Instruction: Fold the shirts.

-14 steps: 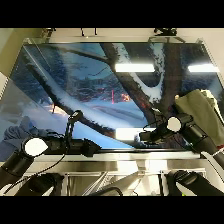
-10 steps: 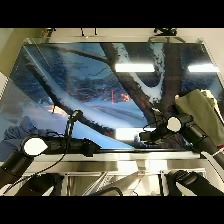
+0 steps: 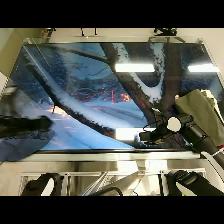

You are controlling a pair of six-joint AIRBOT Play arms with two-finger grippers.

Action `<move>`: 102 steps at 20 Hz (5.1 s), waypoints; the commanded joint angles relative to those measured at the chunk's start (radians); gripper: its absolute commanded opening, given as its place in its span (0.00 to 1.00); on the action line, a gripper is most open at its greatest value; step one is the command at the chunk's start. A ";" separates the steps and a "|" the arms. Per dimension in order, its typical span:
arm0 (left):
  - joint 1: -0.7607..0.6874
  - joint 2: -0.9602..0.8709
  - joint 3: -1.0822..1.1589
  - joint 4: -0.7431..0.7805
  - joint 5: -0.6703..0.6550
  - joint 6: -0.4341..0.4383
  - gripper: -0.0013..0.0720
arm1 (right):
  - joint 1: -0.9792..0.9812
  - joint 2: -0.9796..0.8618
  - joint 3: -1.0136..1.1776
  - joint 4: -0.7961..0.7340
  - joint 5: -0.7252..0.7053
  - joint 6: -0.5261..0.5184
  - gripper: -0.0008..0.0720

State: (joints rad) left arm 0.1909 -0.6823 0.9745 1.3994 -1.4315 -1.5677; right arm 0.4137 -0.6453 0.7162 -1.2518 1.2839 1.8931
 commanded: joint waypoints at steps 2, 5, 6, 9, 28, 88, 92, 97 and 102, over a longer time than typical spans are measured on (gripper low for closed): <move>0.483 -0.012 -0.019 0.171 0.075 -0.046 0.97 | 0.002 0.001 0.000 0.000 0.000 0.000 0.03; 0.698 -0.095 -0.125 0.169 0.079 -0.046 0.97 | -0.001 0.000 0.000 0.000 -0.001 0.000 0.04; 0.742 -0.132 -0.156 0.167 0.090 -0.046 0.97 | -0.001 0.000 0.000 0.000 -0.001 0.000 0.04; 0.820 -0.258 -0.207 0.171 0.187 -0.017 0.97 | -0.001 0.001 0.000 0.000 -0.001 0.000 0.04; 0.625 -0.432 0.184 -0.608 0.087 0.225 0.03 | -0.001 0.001 0.000 0.000 -0.001 0.000 0.04; -0.213 -0.470 -0.358 -0.908 0.387 0.527 0.03 | -0.170 -0.670 0.301 1.038 -0.114 -1.023 0.04; -0.213 -0.203 -0.077 -1.011 0.271 0.436 0.03 | -0.170 -0.504 0.526 1.080 0.034 -1.053 0.04; -0.306 -0.015 0.478 -0.996 0.234 0.271 0.03 | -0.156 -0.278 0.984 0.962 0.045 -0.962 0.04; -0.354 -0.014 0.832 -0.831 0.278 0.122 0.03 | -0.060 -0.234 1.272 0.739 0.008 -0.856 0.04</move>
State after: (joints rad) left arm -0.1398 -0.7040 1.6196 0.4732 -1.1709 -1.3495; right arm 0.3153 -0.9073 1.8359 -0.3775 1.3186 0.9714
